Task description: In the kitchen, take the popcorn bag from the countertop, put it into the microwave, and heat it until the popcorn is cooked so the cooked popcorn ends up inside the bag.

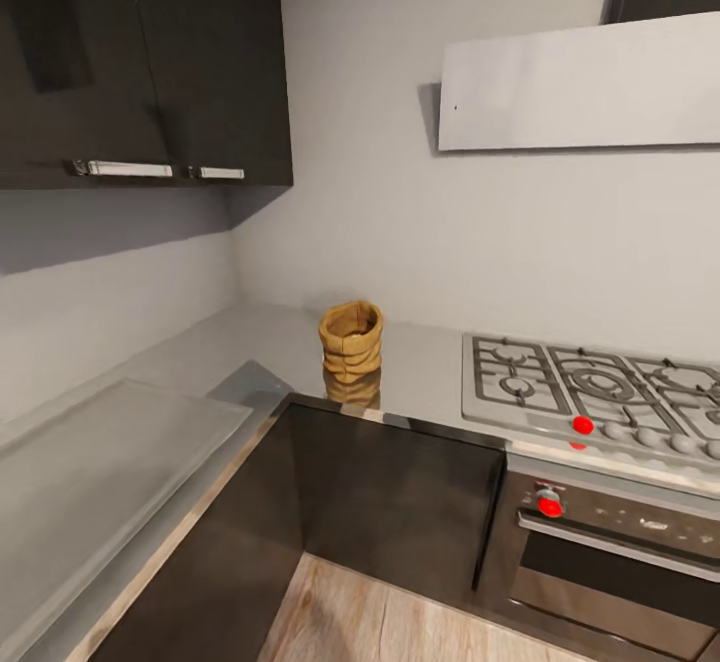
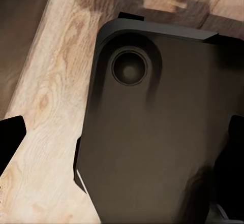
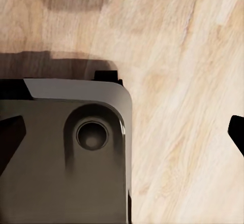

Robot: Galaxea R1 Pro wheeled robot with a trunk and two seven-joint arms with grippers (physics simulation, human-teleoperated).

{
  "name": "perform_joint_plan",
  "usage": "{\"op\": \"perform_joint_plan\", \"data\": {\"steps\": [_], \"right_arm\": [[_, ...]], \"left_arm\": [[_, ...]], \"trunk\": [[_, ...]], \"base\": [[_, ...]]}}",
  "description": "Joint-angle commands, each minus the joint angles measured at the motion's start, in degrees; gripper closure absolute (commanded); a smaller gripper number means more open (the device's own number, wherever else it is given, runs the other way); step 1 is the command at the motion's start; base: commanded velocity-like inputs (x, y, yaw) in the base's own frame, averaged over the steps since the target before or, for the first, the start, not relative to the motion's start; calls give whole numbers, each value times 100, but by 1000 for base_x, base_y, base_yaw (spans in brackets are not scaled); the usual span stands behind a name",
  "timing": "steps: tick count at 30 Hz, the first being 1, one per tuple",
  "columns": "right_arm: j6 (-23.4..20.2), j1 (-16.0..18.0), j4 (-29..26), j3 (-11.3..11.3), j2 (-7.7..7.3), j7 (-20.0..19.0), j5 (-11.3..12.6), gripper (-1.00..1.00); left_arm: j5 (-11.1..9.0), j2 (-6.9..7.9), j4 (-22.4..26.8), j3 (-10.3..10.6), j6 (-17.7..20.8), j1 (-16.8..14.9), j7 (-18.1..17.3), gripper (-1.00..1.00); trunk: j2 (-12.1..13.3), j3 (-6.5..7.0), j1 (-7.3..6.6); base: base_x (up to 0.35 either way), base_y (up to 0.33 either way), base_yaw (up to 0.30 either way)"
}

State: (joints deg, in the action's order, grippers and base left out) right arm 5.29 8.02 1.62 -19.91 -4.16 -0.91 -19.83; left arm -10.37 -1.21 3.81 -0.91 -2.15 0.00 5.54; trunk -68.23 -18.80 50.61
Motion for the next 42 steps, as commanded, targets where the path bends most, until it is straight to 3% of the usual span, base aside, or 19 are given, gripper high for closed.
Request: {"op": "perform_joint_plan", "data": {"steps": [1,7,42], "right_arm": [[33,7,16,-49,-5,-11,-42,-100],[33,7,14,-41,-6,-15,-47,-100],[33,7,14,-40,-15,45,-47,-100]], "left_arm": [[-35,-2,5,-5,-13,0,14,-100],[-35,-2,4,-5,-15,0,13,-100],[-35,7,5,-5,-14,0,0,-100]], "trunk": [[38,9,-23],[279,70,-154],[279,-253,-154]], "base": [[0,0,0],[0,0,0],[0,0,0]]}}
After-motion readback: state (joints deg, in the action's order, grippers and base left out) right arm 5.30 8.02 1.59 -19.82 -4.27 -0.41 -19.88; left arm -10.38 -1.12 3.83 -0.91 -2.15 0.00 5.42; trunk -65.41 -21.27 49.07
